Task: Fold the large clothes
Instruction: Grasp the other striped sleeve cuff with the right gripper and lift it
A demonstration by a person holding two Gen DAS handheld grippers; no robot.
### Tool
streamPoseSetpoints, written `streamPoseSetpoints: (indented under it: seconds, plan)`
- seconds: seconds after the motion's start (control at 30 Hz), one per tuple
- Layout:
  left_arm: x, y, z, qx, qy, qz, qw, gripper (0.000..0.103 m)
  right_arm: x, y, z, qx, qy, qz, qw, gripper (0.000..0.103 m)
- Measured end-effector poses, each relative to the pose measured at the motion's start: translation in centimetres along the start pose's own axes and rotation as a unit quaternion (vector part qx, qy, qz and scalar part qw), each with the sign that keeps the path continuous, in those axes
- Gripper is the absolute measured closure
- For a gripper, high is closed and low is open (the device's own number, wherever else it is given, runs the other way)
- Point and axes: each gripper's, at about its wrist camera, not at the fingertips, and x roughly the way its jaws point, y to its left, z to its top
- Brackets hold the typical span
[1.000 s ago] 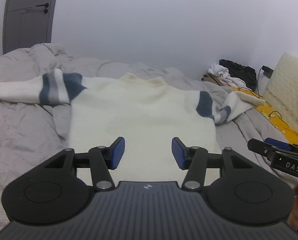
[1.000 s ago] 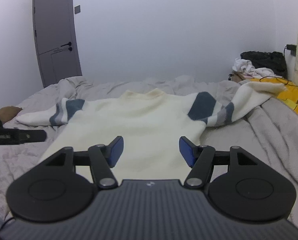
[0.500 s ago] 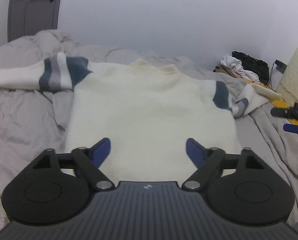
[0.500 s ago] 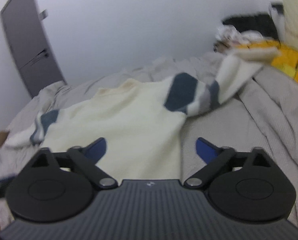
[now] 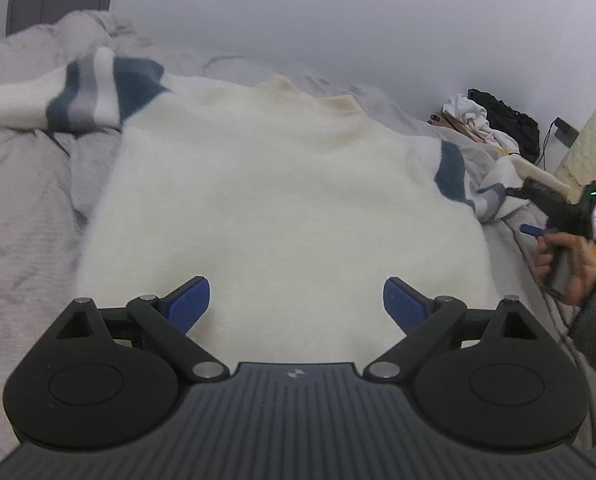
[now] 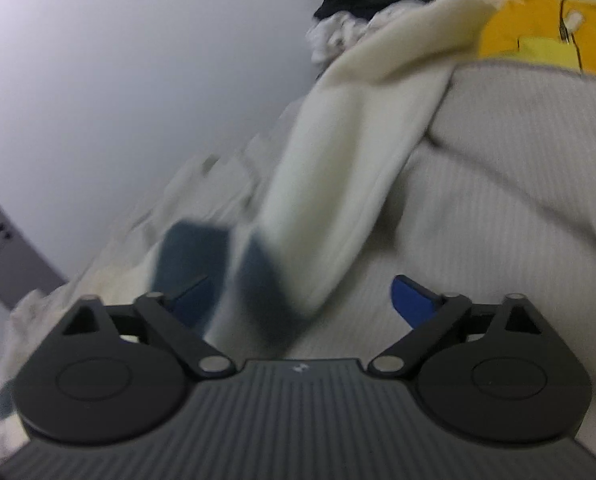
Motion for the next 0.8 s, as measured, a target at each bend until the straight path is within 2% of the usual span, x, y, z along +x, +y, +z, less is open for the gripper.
streamPoseSetpoints:
  seconds: [0.07,0.13,0.23,0.37,0.43,0.5,0.53,0.67,0.73,0.8]
  plan:
    - [0.9,0.3,0.0,-0.015,0.002,-0.012,0.9998,0.007,2.1,-1.0,1.0,-0.01,-0.014,-0.029,0.999,0.03]
    - [1.6,0.3,-0.1,-0.025,0.0,-0.013,0.9996,0.007,3.4,-2.3,2.0,0.012,-0.037,-0.047,0.998,0.037]
    - [2.5,0.2,0.0,-0.025,-0.009,-0.001,0.9996,0.007,4.9,-3.7,3.5,0.053,-0.068,-0.036,0.996,0.037]
    - [3.2,0.3,0.2,-0.032,-0.019,0.003,0.9993,0.007,6.3,-3.9,5.0,0.05,-0.113,-0.035,0.992,0.037]
    - [3.3,0.4,0.2,-0.038,-0.024,-0.001,0.999,0.007,6.5,-4.2,5.7,0.064,-0.147,-0.036,0.986,0.049]
    - [3.5,0.6,0.4,-0.043,-0.03,0.0,0.9986,0.007,6.5,-4.7,6.5,0.071,-0.174,-0.058,0.98,0.061]
    - [3.6,0.6,0.4,-0.046,-0.031,0.002,0.9985,0.007,6.5,-5.0,7.0,0.074,-0.18,-0.061,0.979,0.062]
    - [4.0,0.7,0.7,-0.055,-0.031,0.008,0.998,0.007,5.8,-5.5,8.0,0.08,-0.191,-0.063,0.976,0.083]
    - [4.0,0.8,0.8,-0.056,-0.032,0.008,0.9979,0.007,5.4,-5.0,8.6,0.059,-0.19,-0.081,0.977,0.086]
    - [3.8,0.9,0.8,-0.058,-0.033,0.008,0.9978,0.007,3.8,-5.2,9.2,0.064,-0.2,-0.087,0.974,0.088]
